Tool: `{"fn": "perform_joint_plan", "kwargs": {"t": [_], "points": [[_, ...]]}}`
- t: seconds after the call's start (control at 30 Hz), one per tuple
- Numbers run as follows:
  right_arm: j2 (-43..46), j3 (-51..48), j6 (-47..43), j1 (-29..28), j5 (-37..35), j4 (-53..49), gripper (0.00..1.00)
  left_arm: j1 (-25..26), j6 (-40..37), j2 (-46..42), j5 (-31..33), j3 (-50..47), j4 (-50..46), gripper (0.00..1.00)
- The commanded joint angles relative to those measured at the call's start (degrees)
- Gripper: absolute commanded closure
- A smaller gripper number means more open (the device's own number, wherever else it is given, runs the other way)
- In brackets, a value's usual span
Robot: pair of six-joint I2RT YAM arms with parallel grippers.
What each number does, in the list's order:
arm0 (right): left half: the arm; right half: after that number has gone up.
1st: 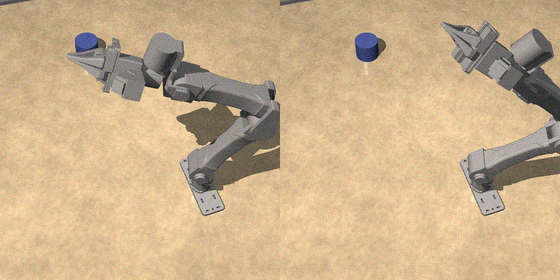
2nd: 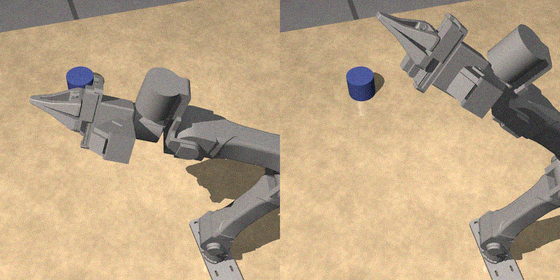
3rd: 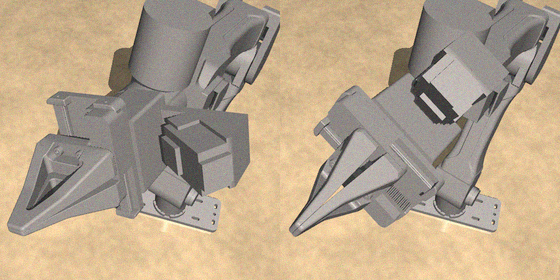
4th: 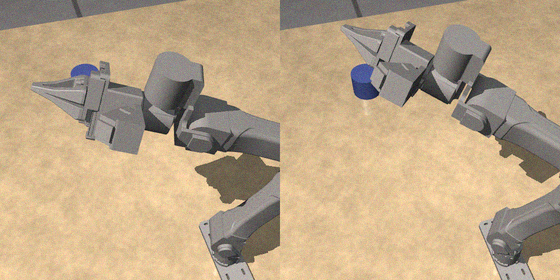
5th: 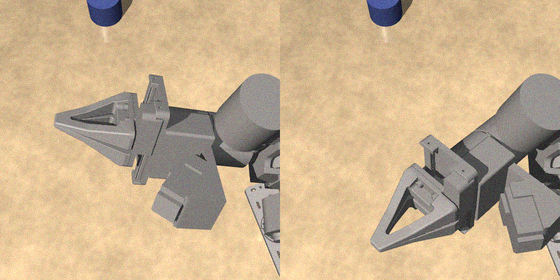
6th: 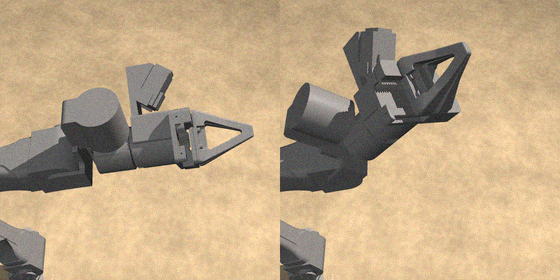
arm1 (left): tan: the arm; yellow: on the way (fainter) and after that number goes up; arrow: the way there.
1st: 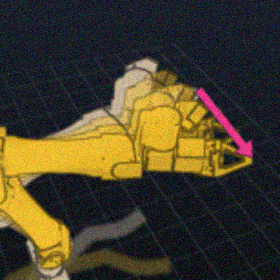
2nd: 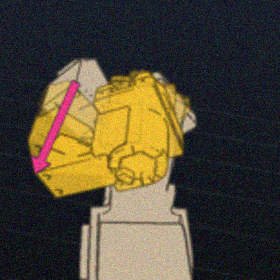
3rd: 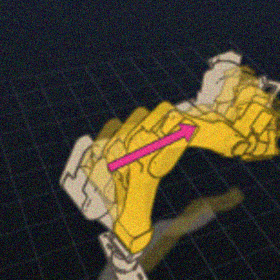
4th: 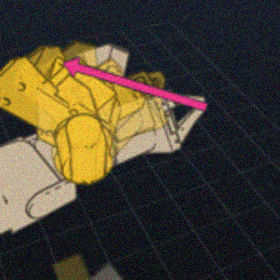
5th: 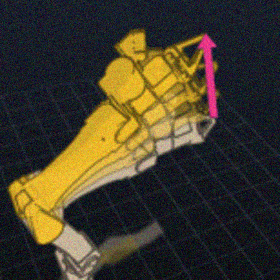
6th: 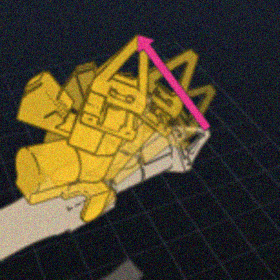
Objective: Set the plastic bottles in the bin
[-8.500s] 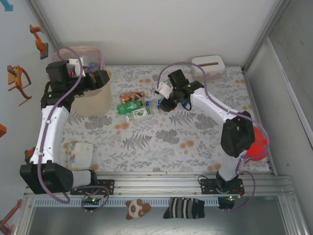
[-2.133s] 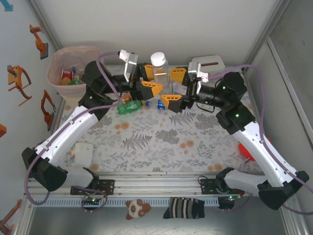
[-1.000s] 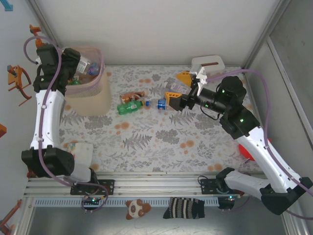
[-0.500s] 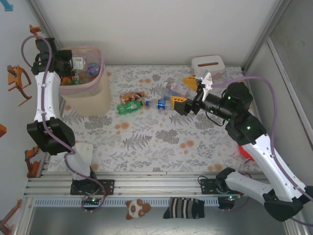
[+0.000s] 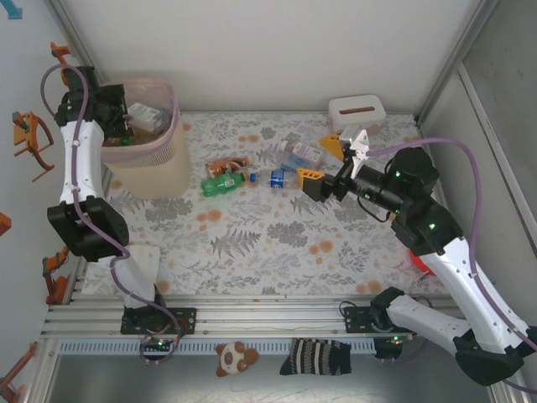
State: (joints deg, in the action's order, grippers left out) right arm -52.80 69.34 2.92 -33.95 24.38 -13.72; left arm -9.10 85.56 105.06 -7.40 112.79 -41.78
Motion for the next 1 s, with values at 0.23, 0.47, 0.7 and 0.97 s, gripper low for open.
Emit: {"fn": "perform_joint_plan", "kwargs": {"t": [0.23,0.47,0.7,0.97], "points": [[-2.6,1.0,-0.3,-0.3,-5.6,-2.7,0.11,-0.6,-5.2,-6.5,-1.7,0.6,1.4,0.18],[-12.5,6.2,-0.5,-0.1,-16.0,-11.8,0.14,-0.5,-13.0,-11.1,-7.0,-6.4,10.7,0.19],[-26.1,13.2,-2.0,0.8,-20.7,-19.4,0.24,-0.4,-20.4,-18.1,-11.7,-17.4,20.8,0.20],[-41.3,19.5,-11.4,0.8,-16.7,-23.0,0.30,0.4,-28.6,-24.7,-15.5,-26.5,21.8,0.20]]}}
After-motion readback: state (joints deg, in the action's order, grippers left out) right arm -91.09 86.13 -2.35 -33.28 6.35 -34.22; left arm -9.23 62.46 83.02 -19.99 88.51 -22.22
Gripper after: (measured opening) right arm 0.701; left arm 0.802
